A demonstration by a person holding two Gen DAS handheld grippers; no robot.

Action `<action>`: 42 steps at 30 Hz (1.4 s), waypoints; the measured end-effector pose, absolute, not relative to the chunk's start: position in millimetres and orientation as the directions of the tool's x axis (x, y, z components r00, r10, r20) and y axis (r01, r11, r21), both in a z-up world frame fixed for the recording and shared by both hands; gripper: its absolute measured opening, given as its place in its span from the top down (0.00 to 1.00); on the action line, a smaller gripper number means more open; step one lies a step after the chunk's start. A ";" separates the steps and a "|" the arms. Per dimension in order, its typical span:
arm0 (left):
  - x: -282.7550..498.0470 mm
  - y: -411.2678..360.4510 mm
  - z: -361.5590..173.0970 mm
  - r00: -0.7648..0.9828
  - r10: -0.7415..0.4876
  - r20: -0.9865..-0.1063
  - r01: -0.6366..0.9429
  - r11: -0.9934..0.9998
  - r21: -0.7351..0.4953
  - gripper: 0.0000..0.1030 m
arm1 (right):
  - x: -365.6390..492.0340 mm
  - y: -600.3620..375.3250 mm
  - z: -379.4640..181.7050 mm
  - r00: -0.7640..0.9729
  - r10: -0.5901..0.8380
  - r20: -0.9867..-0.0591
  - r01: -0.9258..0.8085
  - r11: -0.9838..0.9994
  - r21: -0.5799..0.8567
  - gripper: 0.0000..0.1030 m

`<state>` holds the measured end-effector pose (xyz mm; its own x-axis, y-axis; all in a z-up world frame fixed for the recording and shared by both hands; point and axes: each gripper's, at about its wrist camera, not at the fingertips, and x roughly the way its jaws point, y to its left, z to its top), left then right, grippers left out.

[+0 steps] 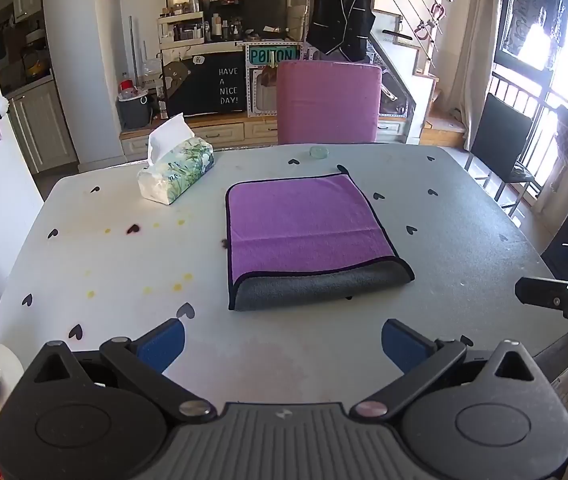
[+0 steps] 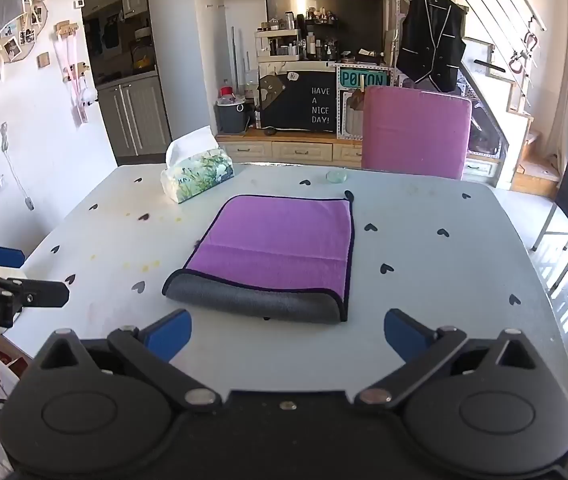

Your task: Fold towel

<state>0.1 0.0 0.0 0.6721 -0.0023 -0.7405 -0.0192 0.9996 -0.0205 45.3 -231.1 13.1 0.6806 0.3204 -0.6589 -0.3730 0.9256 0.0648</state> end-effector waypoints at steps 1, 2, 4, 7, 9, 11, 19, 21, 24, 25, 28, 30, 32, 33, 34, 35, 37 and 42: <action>0.0 0.0 0.0 0.674 -0.002 -0.739 -0.020 1.000 -0.021 0.00 | 45.1 -231.1 13.1 0.684 0.322 -0.655 -0.374 0.925 0.064 0.00; 0.0 0.0 0.1 0.674 -0.002 -0.739 -0.020 1.000 -0.021 0.00 | 44.9 -231.0 13.1 0.684 0.322 -0.655 -0.374 0.925 0.064 0.00; 0.0 0.2 0.0 0.673 -0.003 -0.739 -0.020 1.000 -0.022 0.00 | 44.7 -230.9 13.0 0.680 0.324 -0.657 -0.375 0.925 0.068 0.00; 0.0 0.1 0.0 0.674 -0.002 -0.739 -0.019 1.000 -0.020 0.00 | 45.7 -231.1 12.8 0.676 0.324 -0.662 -0.373 0.925 0.072 0.00; 0.2 0.2 -0.1 0.674 -0.004 -0.739 -0.019 1.000 -0.022 0.00 | 45.8 -230.8 12.6 0.677 0.321 -0.662 -0.371 0.926 0.070 0.01; 0.1 0.3 -0.1 0.674 -0.005 -0.739 -0.018 1.000 -0.023 0.00 | 45.9 -230.7 12.4 0.676 0.321 -0.663 -0.371 0.926 0.069 0.00; 0.3 0.3 -0.4 0.674 -0.003 -0.739 -0.019 1.000 -0.021 0.00 | 46.1 -230.6 12.0 0.675 0.321 -0.664 -0.371 0.926 0.070 0.00; 0.3 0.3 -0.3 0.674 -0.004 -0.739 -0.018 1.000 -0.021 0.00 | 46.1 -230.6 11.9 0.675 0.321 -0.664 -0.371 0.926 0.070 0.00; 0.3 0.3 -0.4 0.674 -0.003 -0.738 -0.018 1.000 -0.021 0.00 | 46.4 -230.6 11.4 0.675 0.321 -0.665 -0.371 0.926 0.070 0.00; 0.4 0.3 -0.6 0.674 -0.004 -0.739 -0.017 1.000 -0.021 0.00 | 46.3 -230.6 11.3 0.675 0.321 -0.665 -0.371 0.926 0.070 0.00; 0.4 0.4 -0.4 0.674 -0.003 -0.739 -0.018 1.000 -0.021 0.00 | 46.5 -230.5 11.0 0.674 0.320 -0.665 -0.371 0.926 0.070 0.00; 0.4 0.3 -0.4 0.674 -0.003 -0.739 -0.018 1.000 -0.021 0.00 | 46.4 -230.4 11.0 0.674 0.321 -0.666 -0.372 0.926 0.069 0.00; 0.4 0.3 -0.4 0.674 -0.003 -0.739 -0.018 1.000 -0.021 0.00 | 46.6 -230.4 10.9 0.674 0.320 -0.666 -0.371 0.926 0.070 0.00; 0.3 0.2 -0.3 0.674 -0.003 -0.739 -0.018 1.000 -0.021 0.00 | 46.6 -230.3 10.9 0.674 0.320 -0.666 -0.370 0.926 0.070 0.00; 0.3 0.3 -0.4 0.674 -0.003 -0.739 -0.018 1.000 -0.021 0.00 | 46.5 -230.2 10.9 0.674 0.320 -0.666 -0.371 0.926 0.070 0.00; 0.3 0.3 -0.4 0.674 -0.004 -0.739 -0.017 1.000 -0.021 0.00 | 46.6 -230.1 10.9 0.674 0.320 -0.666 -0.371 0.926 0.070 0.00; 0.5 0.3 -0.5 0.674 -0.003 -0.739 -0.018 1.000 -0.021 0.00 | 46.5 -230.0 10.9 0.674 0.320 -0.666 -0.371 0.926 0.069 0.00; 0.4 0.3 -0.5 0.674 -0.003 -0.739 -0.018 1.000 -0.021 0.00 | 46.8 -229.8 10.8 0.673 0.320 -0.667 -0.371 0.926 0.069 0.00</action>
